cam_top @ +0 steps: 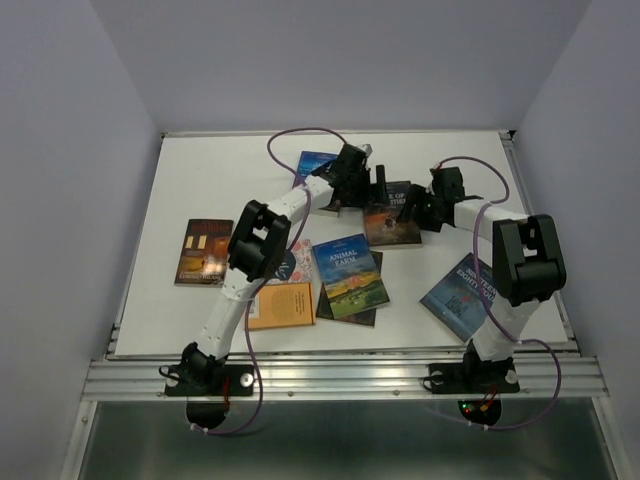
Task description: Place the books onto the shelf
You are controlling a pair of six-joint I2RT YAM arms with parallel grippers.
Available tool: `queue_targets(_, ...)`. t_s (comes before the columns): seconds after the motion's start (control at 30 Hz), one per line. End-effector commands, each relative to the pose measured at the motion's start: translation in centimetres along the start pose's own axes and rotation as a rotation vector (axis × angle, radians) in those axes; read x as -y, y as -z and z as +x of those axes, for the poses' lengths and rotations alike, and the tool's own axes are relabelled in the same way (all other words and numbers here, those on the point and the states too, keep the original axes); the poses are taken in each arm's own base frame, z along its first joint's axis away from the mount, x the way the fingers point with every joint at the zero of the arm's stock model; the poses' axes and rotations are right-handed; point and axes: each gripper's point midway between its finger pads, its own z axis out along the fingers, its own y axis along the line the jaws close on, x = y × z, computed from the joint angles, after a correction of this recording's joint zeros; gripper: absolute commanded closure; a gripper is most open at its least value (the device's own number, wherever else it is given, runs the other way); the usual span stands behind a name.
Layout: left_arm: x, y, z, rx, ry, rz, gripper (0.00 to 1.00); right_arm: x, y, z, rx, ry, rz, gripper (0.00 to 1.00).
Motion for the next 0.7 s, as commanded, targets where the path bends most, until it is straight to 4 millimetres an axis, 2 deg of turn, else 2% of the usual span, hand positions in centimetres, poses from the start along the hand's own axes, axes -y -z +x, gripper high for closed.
queue_targets(0.0,1.2,0.6,2.3,-0.081,0.026,0.062,0.01,-1.0,0.1,3.0,-0.092,-0.154,-0.035,0.32)
queue_targets(0.1,1.7,1.5,4.1,-0.11,0.036,0.133,0.01,-0.4,-0.7,4.0,-0.118,-0.192,-0.012,0.38)
queue_targets(0.2,3.7,2.6,5.0,-0.138,0.048,0.249,0.01,-0.1,-1.2,4.4,-0.131,-0.209,-0.004,0.39)
queue_targets(0.53,12.8,8.0,4.3,-0.12,-0.052,0.635,0.07,-0.7,-0.9,4.1,-0.112,-0.223,-0.03,0.42)
queue_targets(0.67,14.4,9.3,3.4,-0.087,-0.057,0.695,0.09,-0.8,-0.8,4.4,-0.115,-0.227,-0.043,0.45)
